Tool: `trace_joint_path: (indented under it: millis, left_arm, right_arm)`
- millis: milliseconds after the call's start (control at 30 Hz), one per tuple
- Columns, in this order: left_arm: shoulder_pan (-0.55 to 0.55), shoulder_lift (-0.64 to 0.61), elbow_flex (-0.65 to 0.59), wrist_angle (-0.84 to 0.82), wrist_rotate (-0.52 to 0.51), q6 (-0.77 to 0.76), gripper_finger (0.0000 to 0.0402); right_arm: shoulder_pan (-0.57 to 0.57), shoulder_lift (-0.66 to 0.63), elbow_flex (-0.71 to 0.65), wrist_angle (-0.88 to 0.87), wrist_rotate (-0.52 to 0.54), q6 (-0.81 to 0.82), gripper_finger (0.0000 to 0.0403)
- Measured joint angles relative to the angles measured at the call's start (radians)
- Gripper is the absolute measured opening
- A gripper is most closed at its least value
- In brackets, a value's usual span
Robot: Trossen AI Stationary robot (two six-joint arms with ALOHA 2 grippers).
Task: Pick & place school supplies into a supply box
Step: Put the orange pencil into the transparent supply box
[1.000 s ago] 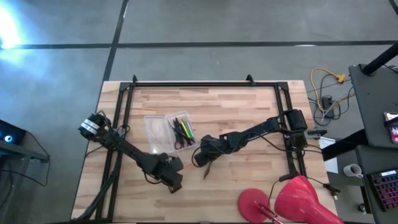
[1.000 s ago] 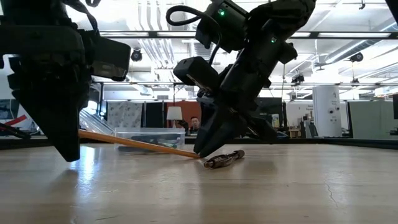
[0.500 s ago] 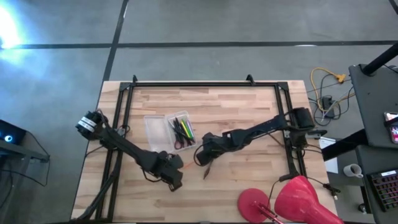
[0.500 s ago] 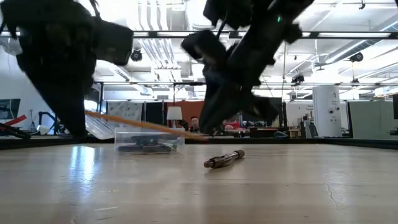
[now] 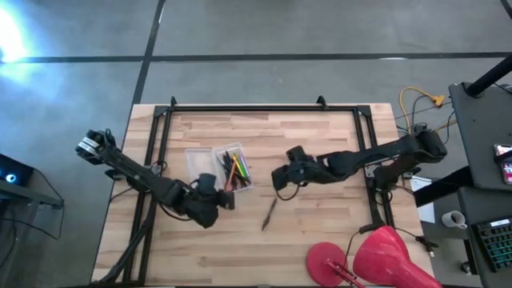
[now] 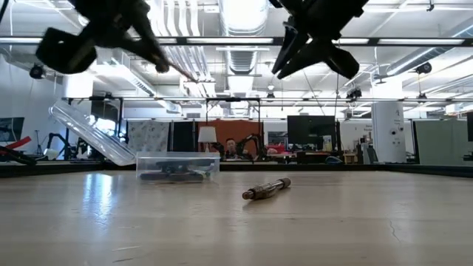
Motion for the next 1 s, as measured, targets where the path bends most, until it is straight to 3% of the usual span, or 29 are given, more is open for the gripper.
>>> trace_joint_path:
  millis: [233, 433, 733, 1000]
  left_arm:
    - [0.088, 0.047, -0.069, 0.133, -0.009, -0.104, 0.0001]
    - [0.164, 0.057, -0.183, 0.292, 0.092, -0.134, 0.0000]
    - [0.213, 0.056, -0.269, 0.319, 0.258, -0.107, 0.0003]
    - [0.222, 0.057, -0.231, 0.320, 0.241, -0.040, 0.0015]
  right_arm:
    - [0.000, -0.020, -0.027, 0.001, 0.016, 0.028, 0.0047]
    - [0.006, 0.006, -0.027, 0.000, 0.010, 0.044, 0.0047]
    - [0.011, 0.014, -0.027, -0.004, 0.008, 0.044, 0.0047]
    - [0.011, 0.014, -0.028, -0.004, 0.007, 0.039, 0.0047]
